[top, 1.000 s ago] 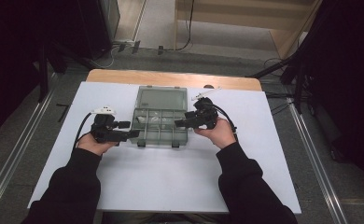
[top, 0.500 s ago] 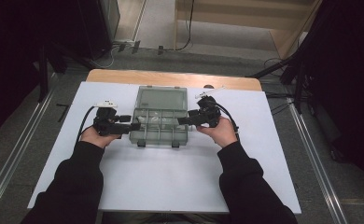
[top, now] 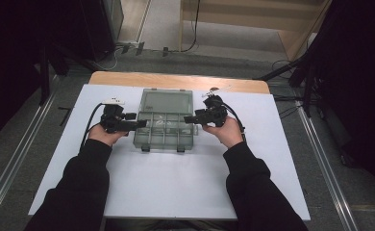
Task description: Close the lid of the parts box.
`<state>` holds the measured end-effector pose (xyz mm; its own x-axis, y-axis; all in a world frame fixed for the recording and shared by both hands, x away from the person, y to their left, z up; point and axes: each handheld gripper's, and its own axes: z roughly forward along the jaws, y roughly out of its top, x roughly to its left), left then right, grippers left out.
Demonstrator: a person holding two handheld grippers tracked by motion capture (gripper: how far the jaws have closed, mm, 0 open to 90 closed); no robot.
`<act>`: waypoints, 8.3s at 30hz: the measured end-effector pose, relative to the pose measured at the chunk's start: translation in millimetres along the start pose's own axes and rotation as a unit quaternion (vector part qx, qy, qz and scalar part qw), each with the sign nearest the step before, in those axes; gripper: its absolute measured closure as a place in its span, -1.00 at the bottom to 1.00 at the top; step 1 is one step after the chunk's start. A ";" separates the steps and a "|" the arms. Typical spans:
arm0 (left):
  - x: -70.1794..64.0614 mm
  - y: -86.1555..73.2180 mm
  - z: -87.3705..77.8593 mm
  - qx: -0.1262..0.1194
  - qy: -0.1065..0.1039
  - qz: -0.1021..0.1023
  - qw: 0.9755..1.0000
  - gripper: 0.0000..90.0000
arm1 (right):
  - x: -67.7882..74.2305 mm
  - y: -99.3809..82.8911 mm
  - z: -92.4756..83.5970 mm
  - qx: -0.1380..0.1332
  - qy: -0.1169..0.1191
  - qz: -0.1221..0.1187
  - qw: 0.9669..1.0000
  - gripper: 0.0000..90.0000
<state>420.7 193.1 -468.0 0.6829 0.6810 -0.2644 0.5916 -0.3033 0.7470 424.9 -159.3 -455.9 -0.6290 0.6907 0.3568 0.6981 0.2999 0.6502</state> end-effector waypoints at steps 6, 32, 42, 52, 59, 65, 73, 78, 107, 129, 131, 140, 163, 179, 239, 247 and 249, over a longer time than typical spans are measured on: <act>3.4 6.1 2.7 0.003 0.005 -0.001 1.000 -0.27 | -3.5 3.6 3.0 -0.003 -0.001 0.008 1.000 -0.32; 20.8 32.9 31.2 0.001 0.047 -0.031 0.998 -0.27 | -20.3 31.7 19.3 0.010 -0.025 0.033 0.999 -0.33; 27.2 38.7 41.1 0.003 0.060 -0.039 0.997 -0.27 | -18.7 38.7 33.9 0.013 -0.049 0.032 0.998 -0.34; 34.5 42.6 49.8 0.009 0.073 -0.043 0.996 -0.27 | -27.3 42.4 42.8 0.012 -0.059 0.045 0.997 -0.33; 37.6 43.6 53.6 0.008 0.085 -0.046 0.995 -0.27 | -36.2 38.9 49.0 0.012 -0.068 0.065 0.995 -0.33; 39.6 41.4 59.9 0.006 0.094 -0.071 0.993 -0.27 | -40.5 36.0 56.6 0.010 -0.076 0.083 0.994 -0.34; 37.2 39.2 67.5 0.010 0.096 -0.068 0.993 -0.27 | -43.7 31.9 64.1 0.013 -0.083 0.094 0.992 -0.37; 40.5 36.7 71.4 0.014 0.098 -0.084 0.992 -0.27 | -46.5 30.0 67.5 0.011 -0.086 0.096 0.992 -0.34; 46.6 33.9 72.9 0.021 0.066 -0.114 0.991 -0.27 | -43.8 24.8 67.5 0.018 -0.073 0.115 0.991 -0.21; 47.8 37.0 62.7 -0.002 0.065 -0.102 0.993 0.08 | -41.7 27.9 66.7 -0.016 -0.084 0.093 0.992 -0.10; 48.0 37.8 60.8 -0.004 0.065 -0.100 0.993 0.13 | -39.8 28.9 65.2 -0.018 -0.091 0.084 0.992 -0.09; 47.3 39.9 56.2 -0.008 0.062 -0.098 0.993 0.17 | -40.8 29.5 61.2 -0.020 -0.086 0.076 0.993 -0.01; 42.5 47.5 28.3 -0.026 0.032 -0.071 0.997 0.47 | -30.6 37.5 26.4 -0.055 -0.062 0.049 0.995 0.23; 32.9 42.9 15.3 -0.036 0.020 -0.059 0.997 0.42 | -21.0 30.1 8.2 -0.072 -0.038 0.030 0.996 0.32; 24.5 30.7 -46.5 -0.017 0.033 -0.070 0.997 0.48 | -3.7 8.7 -4.7 -0.084 -0.023 -0.009 0.996 0.20; 22.1 44.2 -40.7 -0.016 0.022 -0.067 0.997 0.98 | -3.5 7.3 -4.9 -0.085 -0.024 -0.012 0.996 0.19; 21.1 49.3 -40.3 -0.013 0.025 -0.057 0.998 1.00 | -3.5 7.1 -5.1 -0.084 -0.025 -0.010 0.996 0.19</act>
<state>447.0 219.3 -412.1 0.5900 0.7422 -0.3179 0.6521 -0.2058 0.7297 430.3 -163.0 -449.2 -0.6211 0.7191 0.3117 0.6166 0.2028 0.7607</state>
